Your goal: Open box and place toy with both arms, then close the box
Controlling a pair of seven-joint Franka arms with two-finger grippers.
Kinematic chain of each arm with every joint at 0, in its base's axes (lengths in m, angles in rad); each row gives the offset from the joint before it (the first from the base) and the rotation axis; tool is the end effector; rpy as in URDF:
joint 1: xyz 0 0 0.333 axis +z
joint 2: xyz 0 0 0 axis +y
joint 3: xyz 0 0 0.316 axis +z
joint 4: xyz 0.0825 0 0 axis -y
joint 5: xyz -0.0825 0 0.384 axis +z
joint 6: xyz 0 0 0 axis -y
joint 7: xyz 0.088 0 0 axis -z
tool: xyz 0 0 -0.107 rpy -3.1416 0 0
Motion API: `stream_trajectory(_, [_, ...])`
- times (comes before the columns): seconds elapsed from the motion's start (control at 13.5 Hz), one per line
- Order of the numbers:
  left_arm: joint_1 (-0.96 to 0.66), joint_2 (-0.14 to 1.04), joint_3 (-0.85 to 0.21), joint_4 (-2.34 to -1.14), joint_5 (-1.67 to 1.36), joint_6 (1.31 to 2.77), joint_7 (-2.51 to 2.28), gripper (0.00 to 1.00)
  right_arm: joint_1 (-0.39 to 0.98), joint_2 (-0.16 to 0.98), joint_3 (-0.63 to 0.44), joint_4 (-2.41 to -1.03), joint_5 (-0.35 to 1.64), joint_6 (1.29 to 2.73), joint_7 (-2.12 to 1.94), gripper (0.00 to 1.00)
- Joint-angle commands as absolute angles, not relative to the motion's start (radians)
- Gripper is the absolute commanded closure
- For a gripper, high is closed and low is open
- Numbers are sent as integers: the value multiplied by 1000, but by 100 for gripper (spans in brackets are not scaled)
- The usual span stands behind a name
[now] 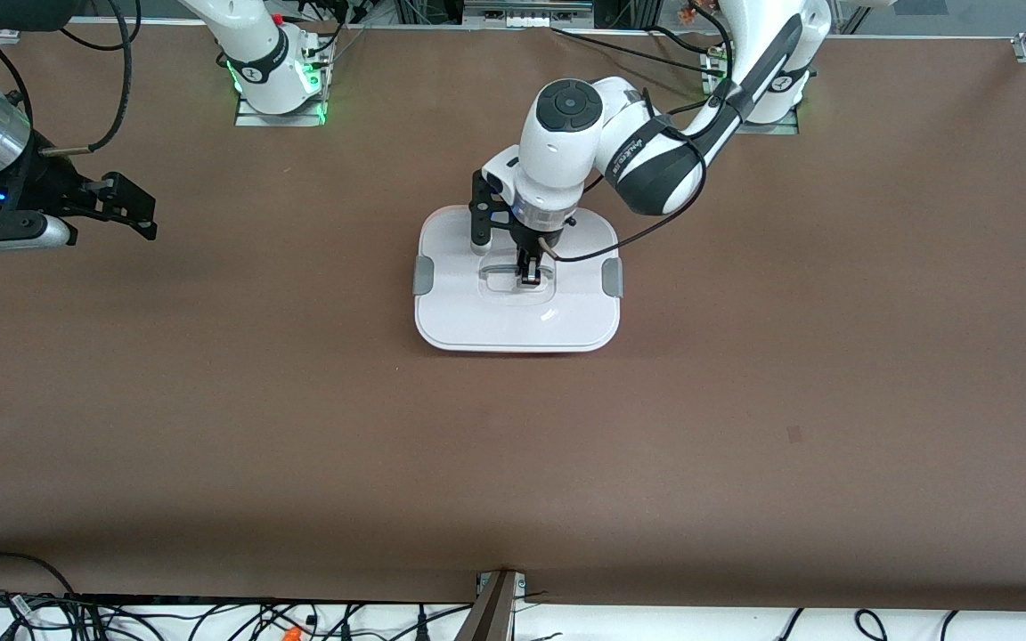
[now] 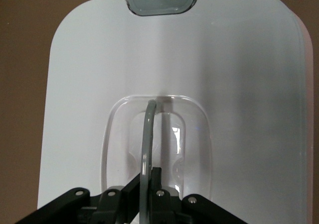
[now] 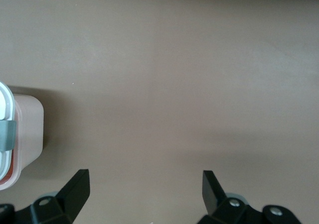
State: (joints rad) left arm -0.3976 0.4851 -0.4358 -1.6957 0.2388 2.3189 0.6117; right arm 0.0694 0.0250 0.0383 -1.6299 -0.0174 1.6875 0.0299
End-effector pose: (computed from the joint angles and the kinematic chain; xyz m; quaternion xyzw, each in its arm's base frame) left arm 0.4885 -0.4791 0.3539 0.7186 -0.6889 0.0940 0.0125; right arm 0.5683 0.0595 0.5927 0.9990 0.0397 0.0168 0.0070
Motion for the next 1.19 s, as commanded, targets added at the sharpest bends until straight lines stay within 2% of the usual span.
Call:
stream_trajectory(0.0, [-423, 465, -428, -1713, 272, 2335, 563, 100, 46, 20, 49, -1640, -35, 1709, 38, 0])
stream_trajectory(0.45, [-428, 453, -431, -1744, 314, 2333, 517, 100, 41, 32, 48, -1600, -58, 1700, 34, 0])
stream_trajectory(1.11, [-439, 453, -434, -1759, 313, 2326, 517, 100, 34, 40, 34, -1609, -46, 1643, 38, 0])
